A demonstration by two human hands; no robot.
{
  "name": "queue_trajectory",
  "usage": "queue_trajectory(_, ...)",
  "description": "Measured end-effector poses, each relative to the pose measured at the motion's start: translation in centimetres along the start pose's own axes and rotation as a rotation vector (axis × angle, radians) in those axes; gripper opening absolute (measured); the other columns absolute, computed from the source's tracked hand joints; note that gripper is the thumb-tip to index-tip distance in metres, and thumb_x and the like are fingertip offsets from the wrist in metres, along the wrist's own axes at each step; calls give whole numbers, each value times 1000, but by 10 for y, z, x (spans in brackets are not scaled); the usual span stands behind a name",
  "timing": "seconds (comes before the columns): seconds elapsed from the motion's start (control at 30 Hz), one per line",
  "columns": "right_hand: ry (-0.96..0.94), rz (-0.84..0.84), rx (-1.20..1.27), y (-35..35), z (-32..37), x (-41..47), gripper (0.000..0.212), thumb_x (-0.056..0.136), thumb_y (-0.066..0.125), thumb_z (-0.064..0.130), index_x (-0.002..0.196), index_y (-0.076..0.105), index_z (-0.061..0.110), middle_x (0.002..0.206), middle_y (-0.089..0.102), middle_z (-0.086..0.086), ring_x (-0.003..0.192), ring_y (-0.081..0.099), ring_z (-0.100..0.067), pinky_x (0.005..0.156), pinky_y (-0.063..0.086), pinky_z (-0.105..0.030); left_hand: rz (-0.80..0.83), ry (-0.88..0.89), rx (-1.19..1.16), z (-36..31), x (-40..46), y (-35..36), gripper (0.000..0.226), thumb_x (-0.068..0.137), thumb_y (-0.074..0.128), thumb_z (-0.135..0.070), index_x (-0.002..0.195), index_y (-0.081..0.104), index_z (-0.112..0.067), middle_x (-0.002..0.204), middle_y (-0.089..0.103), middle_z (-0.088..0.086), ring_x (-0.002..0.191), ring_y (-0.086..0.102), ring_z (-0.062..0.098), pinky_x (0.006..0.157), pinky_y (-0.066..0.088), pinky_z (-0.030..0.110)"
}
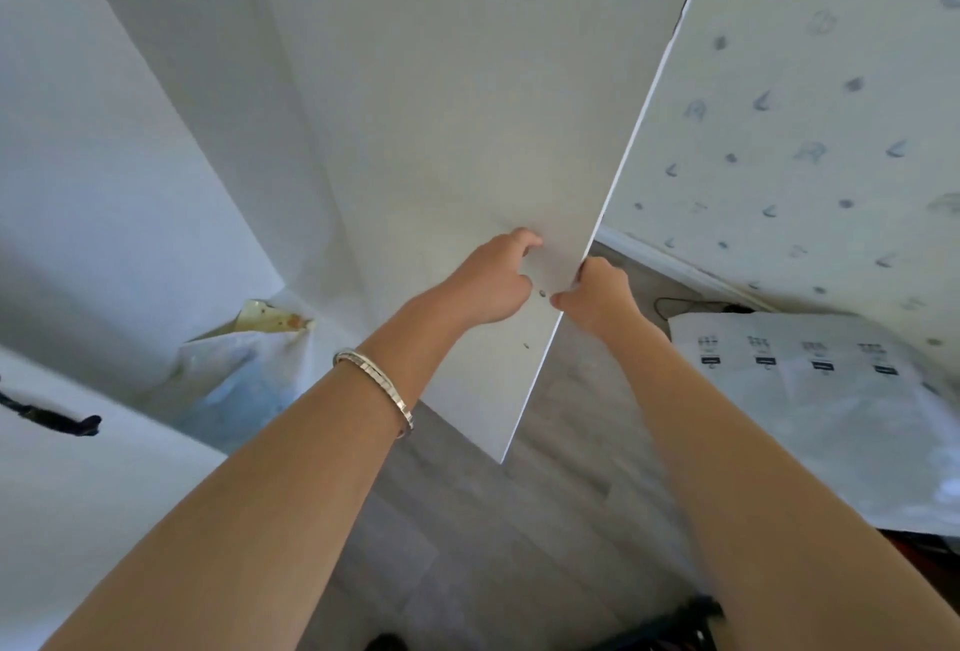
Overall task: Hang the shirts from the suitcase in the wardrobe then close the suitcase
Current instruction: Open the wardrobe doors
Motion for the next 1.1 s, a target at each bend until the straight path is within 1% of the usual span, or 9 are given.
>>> queue_trajectory(0.23,43,-94,20,-5,-8,29,29,86,44,2,113,55,2,92,52,-7,78,48,-24,57,36,-25,36,38,12,-6,21,0,60,89,38,-4,145,22,-18,153,23,3,137,30,20,103,27,24)
queue_trajectory(0.43,95,-83,29,-1,-14,44,29,81,41,3,106,55,2,92,58,-11,77,53,-29,50,35,-25,11,14,6,5,25,-12,54,90,38,-4,142,31,-19,146,36,7,128,42,26,85,31,19)
queue_trajectory(0.57,211,87,-150,10,-15,27,5,82,46,6,79,46,3,77,50,-10,66,49,-26,51,34,-25,-2,-16,-8,23,18,-25,46,90,40,-6,134,43,-18,143,43,3,129,43,19,89,30,18)
queue_trajectory(0.63,233,218,-222,28,-3,21,21,82,48,7,64,38,7,69,46,-8,58,46,-23,48,34,-25,-37,-42,-14,41,11,-38,42,89,42,-6,129,50,-17,139,48,2,124,47,17,89,30,17)
queue_trajectory(0.73,144,294,-183,56,42,22,13,83,51,9,71,51,6,90,61,-17,87,63,-31,69,53,-33,-127,-89,-36,69,-4,-65,37,87,44,-6,120,57,-15,130,55,4,116,52,18,88,35,19)
queue_trajectory(0.8,25,317,-157,78,92,21,18,84,51,11,91,62,-1,104,65,-19,103,63,-32,75,52,-28,-210,-144,-47,99,-25,-90,35,87,44,-5,117,59,-14,126,58,5,113,54,20,87,38,21)
queue_trajectory(0.87,-123,356,-138,99,150,11,27,85,49,9,101,65,-6,107,67,-18,103,63,-31,69,45,-25,-288,-219,-63,134,-52,-117,34,87,43,-5,115,61,-13,124,59,5,112,57,23,89,43,23)
queue_trajectory(0.97,-281,405,-29,132,229,-11,29,86,47,8,102,68,-5,103,71,-19,101,65,-30,84,49,-29,-400,-332,-77,191,-100,-149,32,86,45,-7,110,64,-13,121,63,5,112,58,23,96,43,27)
queue_trajectory(1.1,-454,472,21,178,309,-44,30,82,51,5,105,66,-6,105,71,-17,103,64,-32,92,50,-36,-503,-501,-105,258,-167,-168,26,86,46,-5,101,66,-12,116,64,5,106,59,22,79,41,17)
Point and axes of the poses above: each hand's wrist, its own x-axis towards the middle knuckle, its own y-axis out of the palm, z = x × y, the point moved 1 cm from there along x, towards the middle knuckle
